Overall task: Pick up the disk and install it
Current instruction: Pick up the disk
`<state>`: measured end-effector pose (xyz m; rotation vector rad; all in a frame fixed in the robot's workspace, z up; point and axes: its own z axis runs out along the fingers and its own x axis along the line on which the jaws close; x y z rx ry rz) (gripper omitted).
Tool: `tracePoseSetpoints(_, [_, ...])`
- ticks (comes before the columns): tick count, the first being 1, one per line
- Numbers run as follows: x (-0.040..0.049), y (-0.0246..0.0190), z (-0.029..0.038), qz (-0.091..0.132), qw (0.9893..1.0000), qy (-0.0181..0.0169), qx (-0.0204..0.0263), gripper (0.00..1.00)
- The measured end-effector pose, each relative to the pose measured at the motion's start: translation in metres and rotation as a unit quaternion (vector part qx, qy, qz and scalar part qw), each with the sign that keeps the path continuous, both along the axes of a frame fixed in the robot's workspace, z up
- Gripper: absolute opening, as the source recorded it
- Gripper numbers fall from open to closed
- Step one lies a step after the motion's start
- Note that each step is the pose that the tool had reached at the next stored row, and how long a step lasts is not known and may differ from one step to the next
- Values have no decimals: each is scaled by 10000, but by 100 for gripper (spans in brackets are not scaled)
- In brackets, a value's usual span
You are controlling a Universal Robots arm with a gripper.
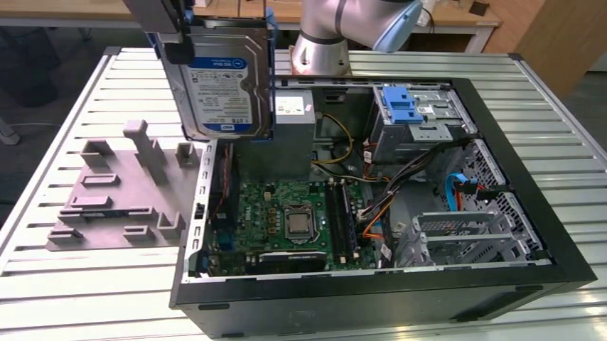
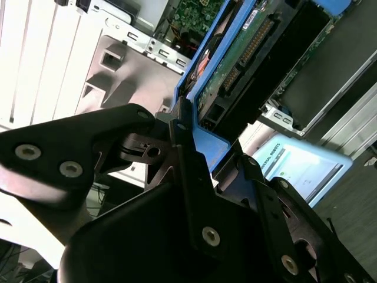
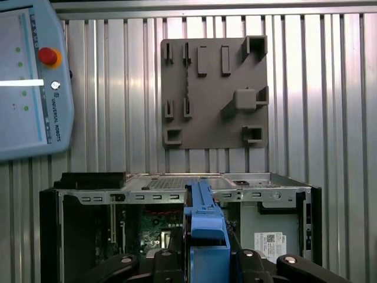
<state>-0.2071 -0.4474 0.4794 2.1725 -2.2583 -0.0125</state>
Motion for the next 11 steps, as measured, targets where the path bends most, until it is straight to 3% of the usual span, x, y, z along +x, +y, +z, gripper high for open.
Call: tracePoseSetpoints(11, [205,0,-1,0,10000,0,0,36])
